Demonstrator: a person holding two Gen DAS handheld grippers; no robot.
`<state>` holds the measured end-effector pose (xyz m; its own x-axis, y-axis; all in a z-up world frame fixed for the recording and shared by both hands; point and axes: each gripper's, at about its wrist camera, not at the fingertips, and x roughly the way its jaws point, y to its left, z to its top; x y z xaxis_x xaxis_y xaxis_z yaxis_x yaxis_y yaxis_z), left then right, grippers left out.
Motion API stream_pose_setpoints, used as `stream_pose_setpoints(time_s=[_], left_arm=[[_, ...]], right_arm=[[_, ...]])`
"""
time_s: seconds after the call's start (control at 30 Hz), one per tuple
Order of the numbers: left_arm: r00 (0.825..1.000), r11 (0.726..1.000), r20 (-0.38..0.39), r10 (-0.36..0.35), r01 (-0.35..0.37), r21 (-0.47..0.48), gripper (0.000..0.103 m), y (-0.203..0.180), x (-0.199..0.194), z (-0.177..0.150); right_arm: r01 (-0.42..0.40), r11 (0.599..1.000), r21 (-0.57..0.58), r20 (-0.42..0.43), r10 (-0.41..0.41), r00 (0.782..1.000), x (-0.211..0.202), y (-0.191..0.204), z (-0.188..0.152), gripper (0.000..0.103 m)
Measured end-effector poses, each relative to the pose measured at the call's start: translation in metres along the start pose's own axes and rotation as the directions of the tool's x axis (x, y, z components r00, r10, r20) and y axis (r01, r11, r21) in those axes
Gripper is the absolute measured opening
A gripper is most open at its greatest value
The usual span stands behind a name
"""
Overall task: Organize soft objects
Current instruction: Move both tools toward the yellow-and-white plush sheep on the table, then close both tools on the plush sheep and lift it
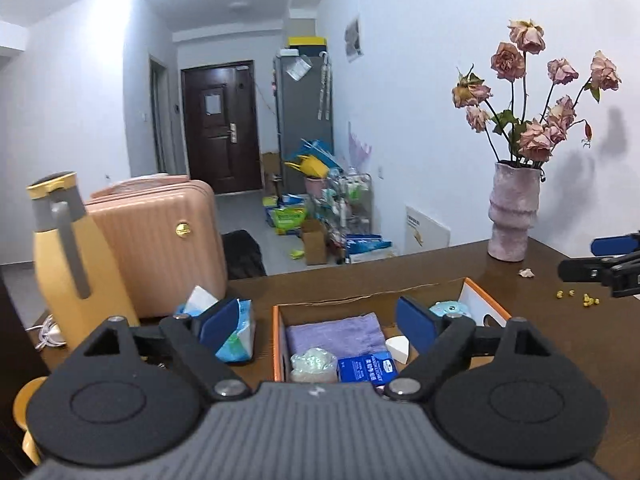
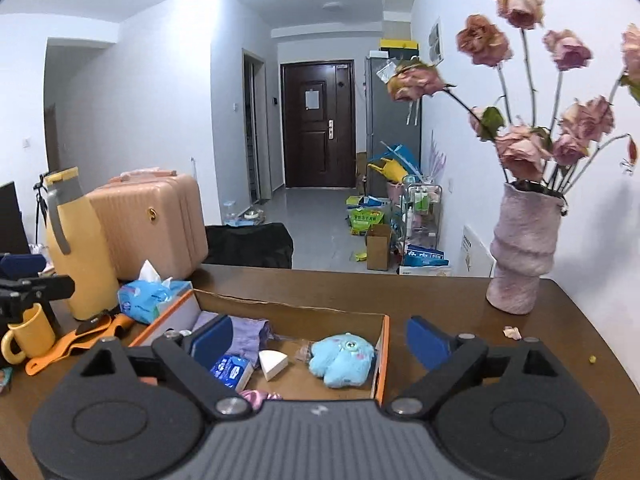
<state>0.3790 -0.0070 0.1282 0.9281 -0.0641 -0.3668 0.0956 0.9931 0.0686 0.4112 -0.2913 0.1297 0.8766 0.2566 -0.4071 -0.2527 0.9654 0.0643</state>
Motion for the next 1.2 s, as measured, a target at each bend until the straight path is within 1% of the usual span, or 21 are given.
stream_pose_setpoints(time_s=[0.1,0.17,0.27,0.3,0.37,0.43,0.5,0.6,0.67,0.7,0.73,0.8,0.9,0.97,1.07,1.2], left_arm=[[1.0,1.0,0.01,0.006,-0.006,0.0,0.087,-0.008,-0.013,-0.002],[1.0,1.0,0.025,0.014,-0.014,0.004,0.09,-0.01,-0.025,-0.005],[0.998,1.0,0.055,0.022,-0.022,-0.003,0.093,-0.011,-0.043,-0.019],[0.998,1.0,0.061,0.029,-0.028,-0.008,0.093,-0.013,-0.051,-0.029],[0.998,1.0,0.068,0.014,-0.014,-0.008,0.096,-0.016,-0.066,-0.053],[0.998,1.0,0.06,-0.007,0.007,-0.009,0.096,-0.021,-0.08,-0.082],[0.999,1.0,0.044,-0.003,0.004,-0.015,0.097,-0.026,-0.091,-0.11],[1.0,0.995,-0.008,0.004,-0.005,-0.101,0.1,-0.028,-0.106,-0.149],[0.998,0.99,-0.054,-0.009,0.002,-0.138,0.1,-0.029,-0.11,-0.165],[0.997,0.99,-0.071,-0.017,0.008,-0.138,0.1,-0.03,-0.111,-0.17],[0.996,0.992,-0.083,-0.025,0.015,-0.124,0.1,-0.032,-0.111,-0.174],[0.996,0.996,-0.088,-0.035,0.027,-0.086,0.1,-0.04,-0.108,-0.173],[0.995,0.995,-0.075,-0.068,0.062,-0.074,0.1,-0.052,-0.097,-0.168],[0.993,0.995,-0.077,-0.092,0.087,-0.058,0.1,-0.064,-0.087,-0.165],[0.987,0.992,-0.092,-0.128,0.126,-0.032,0.1,-0.081,-0.067,-0.161],[0.982,0.988,-0.111,-0.152,0.154,0.01,0.099,-0.104,-0.034,-0.153]], right_arm=[[-0.01,1.0,0.0,0.021,0.01,1.0,-0.015,0.003,-0.001,0.094],[-0.008,1.0,-0.013,0.043,0.008,0.999,-0.025,0.007,-0.004,0.094],[-0.007,1.0,-0.021,0.08,0.009,0.997,-0.044,0.013,-0.02,0.094],[-0.011,1.0,-0.025,0.091,0.013,0.996,-0.052,0.015,-0.03,0.094],[-0.026,0.999,-0.045,0.097,0.031,0.995,-0.066,0.02,-0.055,0.094],[-0.037,0.997,-0.067,0.101,0.044,0.994,-0.08,0.025,-0.086,0.094],[-0.037,0.997,-0.073,0.1,0.044,0.994,-0.093,0.031,-0.117,0.094],[-0.058,0.996,-0.062,0.081,0.063,0.995,-0.113,0.035,-0.163,0.094],[-0.07,0.997,-0.034,0.06,0.072,0.996,-0.124,0.033,-0.188,0.094],[-0.076,0.997,0.002,0.053,0.075,0.996,-0.128,0.03,-0.198,0.094],[-0.081,0.996,0.03,0.033,0.08,0.996,-0.13,0.026,-0.204,0.094],[-0.082,0.996,0.035,0.005,0.082,0.997,-0.128,0.022,-0.21,0.094],[-0.025,0.999,0.021,-0.002,0.026,1.0,-0.12,0.019,-0.212,0.094],[-0.022,0.999,0.025,-0.014,0.022,1.0,-0.11,0.016,-0.211,0.094],[-0.024,1.0,0.017,-0.04,0.025,0.999,-0.089,0.009,-0.209,0.093],[-0.011,1.0,-0.001,-0.081,0.011,0.997,-0.052,-0.004,-0.2,0.091]])
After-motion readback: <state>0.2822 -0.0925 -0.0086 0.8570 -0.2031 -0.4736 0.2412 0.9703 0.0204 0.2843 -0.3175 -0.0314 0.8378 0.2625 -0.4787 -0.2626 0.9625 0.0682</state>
